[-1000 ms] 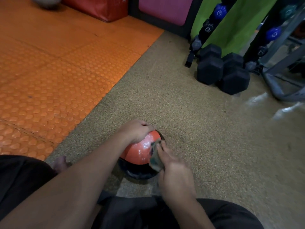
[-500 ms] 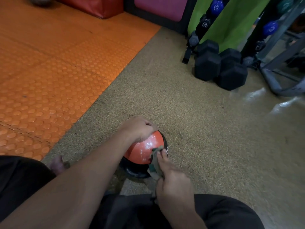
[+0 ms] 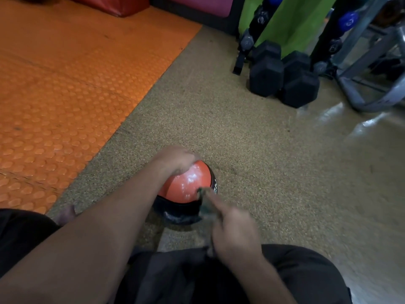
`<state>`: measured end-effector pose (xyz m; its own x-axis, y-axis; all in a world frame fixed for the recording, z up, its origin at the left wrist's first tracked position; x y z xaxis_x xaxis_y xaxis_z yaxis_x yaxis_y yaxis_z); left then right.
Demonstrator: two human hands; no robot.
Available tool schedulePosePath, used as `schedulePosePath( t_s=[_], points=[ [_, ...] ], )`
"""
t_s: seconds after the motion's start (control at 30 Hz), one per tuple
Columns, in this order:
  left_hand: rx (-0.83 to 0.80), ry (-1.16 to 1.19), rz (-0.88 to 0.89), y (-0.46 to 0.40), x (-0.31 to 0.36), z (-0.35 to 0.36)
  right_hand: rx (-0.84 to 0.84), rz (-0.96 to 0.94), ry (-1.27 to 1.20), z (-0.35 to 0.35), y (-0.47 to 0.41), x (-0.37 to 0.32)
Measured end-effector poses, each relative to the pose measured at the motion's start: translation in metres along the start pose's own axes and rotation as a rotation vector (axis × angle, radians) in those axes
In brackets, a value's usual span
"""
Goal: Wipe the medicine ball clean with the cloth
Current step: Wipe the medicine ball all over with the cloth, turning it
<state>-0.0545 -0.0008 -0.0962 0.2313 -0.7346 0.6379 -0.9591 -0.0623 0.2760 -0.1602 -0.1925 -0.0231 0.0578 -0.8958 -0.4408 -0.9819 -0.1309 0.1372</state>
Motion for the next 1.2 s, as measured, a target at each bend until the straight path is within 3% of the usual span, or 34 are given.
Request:
schedulePosePath(
  t_s=[0.17,0.37,0.53,0.73,0.8,0.97,1.1,1.2],
  points=[
    [0.031,0.027,-0.020,0.000,-0.002,-0.005,0.117,0.086,0.076,0.000,-0.068,-0.006],
    [0.083,0.145,-0.037,-0.004,-0.021,-0.007,-0.015,-0.139,0.005,0.032,0.026,-0.016],
    [0.102,0.106,-0.064,-0.002,-0.016,-0.008,0.198,0.083,-0.155,0.002,-0.044,0.011],
    [0.109,0.098,-0.106,0.001,-0.020,-0.012,0.111,-0.084,0.057,0.039,0.019,-0.017],
    [0.117,0.071,-0.105,0.000,-0.016,-0.012,0.116,-0.115,-0.001,0.036,0.020,-0.006],
    [0.118,0.101,-0.115,0.001,-0.012,-0.006,0.220,0.127,-0.183,0.009,-0.040,0.028],
    [0.092,0.088,-0.099,-0.001,-0.012,-0.009,0.079,0.035,-0.008,0.042,0.008,-0.004],
    [0.095,0.101,-0.093,-0.001,-0.014,-0.010,0.032,-0.067,-0.041,0.036,0.021,-0.004]
  ],
)
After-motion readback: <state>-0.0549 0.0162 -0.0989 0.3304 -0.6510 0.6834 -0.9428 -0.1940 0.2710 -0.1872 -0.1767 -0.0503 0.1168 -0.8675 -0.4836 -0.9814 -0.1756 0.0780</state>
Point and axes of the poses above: each hand's wrist, its own y-axis away from the middle knuckle, its own z-axis out of the palm, x = y × z, the point moved 9 cm from there along -y, towards the middle knuckle, and after that the axes turned 12 degrees about z, right-handed, at the moved point
